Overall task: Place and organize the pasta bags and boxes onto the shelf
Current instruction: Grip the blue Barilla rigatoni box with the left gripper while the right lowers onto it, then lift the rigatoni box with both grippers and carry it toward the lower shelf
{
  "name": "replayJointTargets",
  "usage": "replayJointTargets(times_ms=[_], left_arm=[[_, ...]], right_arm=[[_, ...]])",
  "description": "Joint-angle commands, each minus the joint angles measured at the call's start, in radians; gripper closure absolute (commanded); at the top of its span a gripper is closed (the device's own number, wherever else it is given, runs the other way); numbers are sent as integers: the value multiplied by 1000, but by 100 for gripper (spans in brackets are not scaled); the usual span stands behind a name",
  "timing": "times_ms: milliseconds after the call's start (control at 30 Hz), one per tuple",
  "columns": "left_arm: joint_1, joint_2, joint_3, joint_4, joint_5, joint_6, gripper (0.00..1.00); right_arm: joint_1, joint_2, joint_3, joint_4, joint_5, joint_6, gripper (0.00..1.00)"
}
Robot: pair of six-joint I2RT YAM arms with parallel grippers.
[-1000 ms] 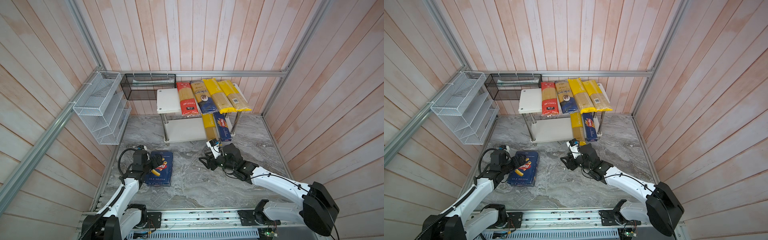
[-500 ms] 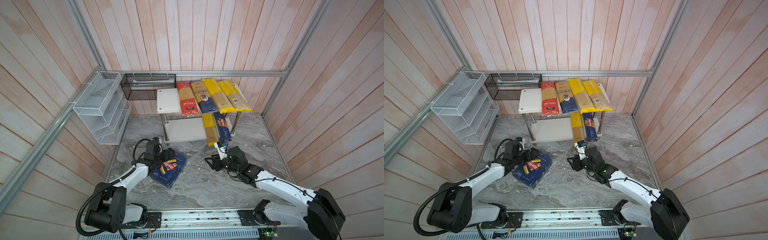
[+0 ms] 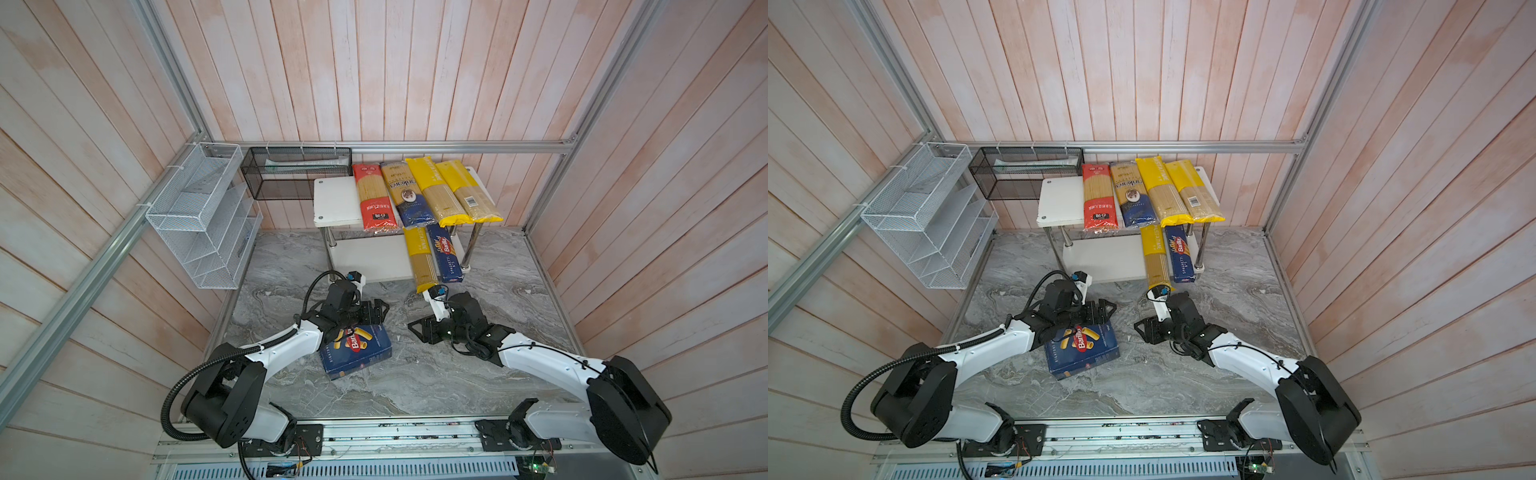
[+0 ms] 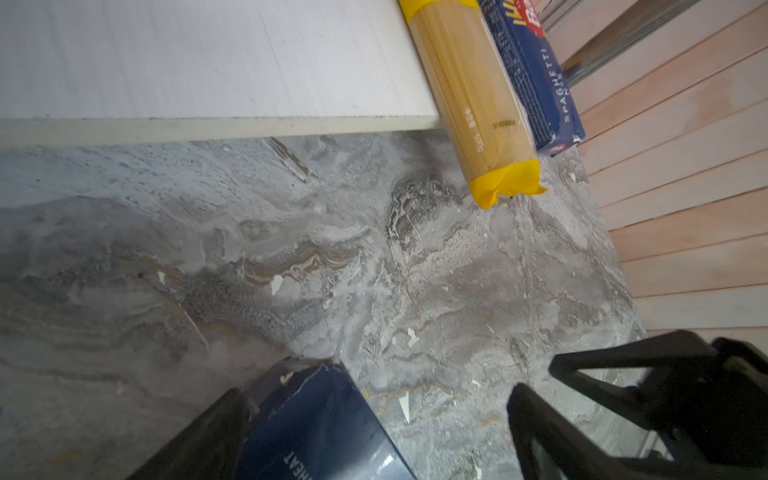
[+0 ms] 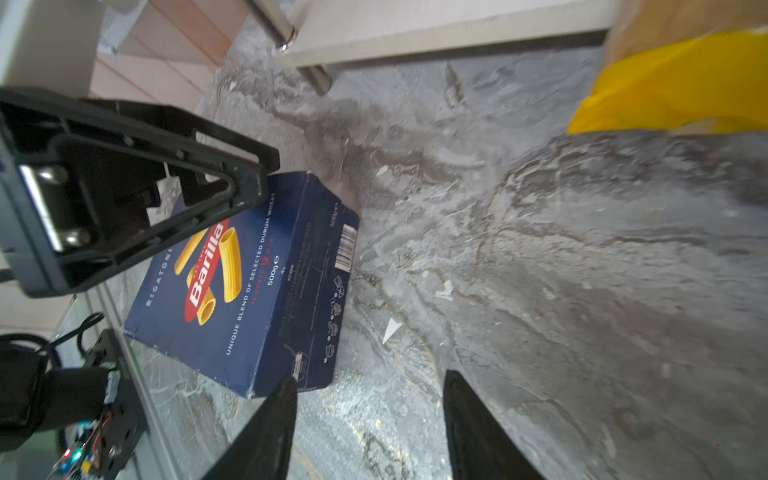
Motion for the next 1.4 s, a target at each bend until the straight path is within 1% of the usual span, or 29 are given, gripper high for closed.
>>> replayJointTargets(times_ms=[0, 67, 133, 233, 267, 333, 400, 500, 567, 667, 767, 933, 1033, 1167, 1267, 1367], left_arm=[[7, -117, 52, -208, -136, -24, 0], [11, -210, 43, -318, -206, -57, 0], [16, -295, 21, -412, -241, -102, 0], [18, -413, -26, -537, -279, -204, 0], [17, -456, -57, -558, -283, -235, 0], [18, -534, -113, -608, -342, -325, 0], [17, -607, -181, -607, -362, -387, 0], [18, -653, -221, -641, -377, -459, 0], [12, -665, -204, -715, -403, -499, 0], [7, -701, -209, -752, -423, -504, 0], [8, -716, -249, -715, -379, -506, 0], [3, -714, -344, -556, -257, -522, 1], [2, -710, -365, -515, -249, -527, 0], [1, -711, -365, -489, -241, -515, 0], [-3, -706, -370, -442, -214, -494, 0], [-8, -684, -360, -433, -213, -474, 0]], right_arm=[[6, 63, 88, 8, -105, -56, 44], [8, 98, 122, 22, -116, -64, 44], [9, 125, 147, 28, -126, -71, 44], [14, 163, 169, 39, -150, -74, 44], [17, 172, 169, 44, -152, -76, 44], [23, 189, 169, 52, -160, -77, 44], [34, 203, 167, 68, -168, -76, 44], [54, 223, 168, 105, -181, -71, 44], [63, 239, 175, 122, -201, -64, 44], [85, 264, 178, 146, -212, -55, 44], [103, 283, 181, 161, -206, -53, 44], [110, 305, 189, 149, -192, -58, 44], [121, 319, 199, 130, -181, -74, 44], [151, 333, 213, 99, -135, -103, 44], [156, 339, 212, 102, -132, -96, 44], [156, 340, 206, 91, -94, -87, 44]])
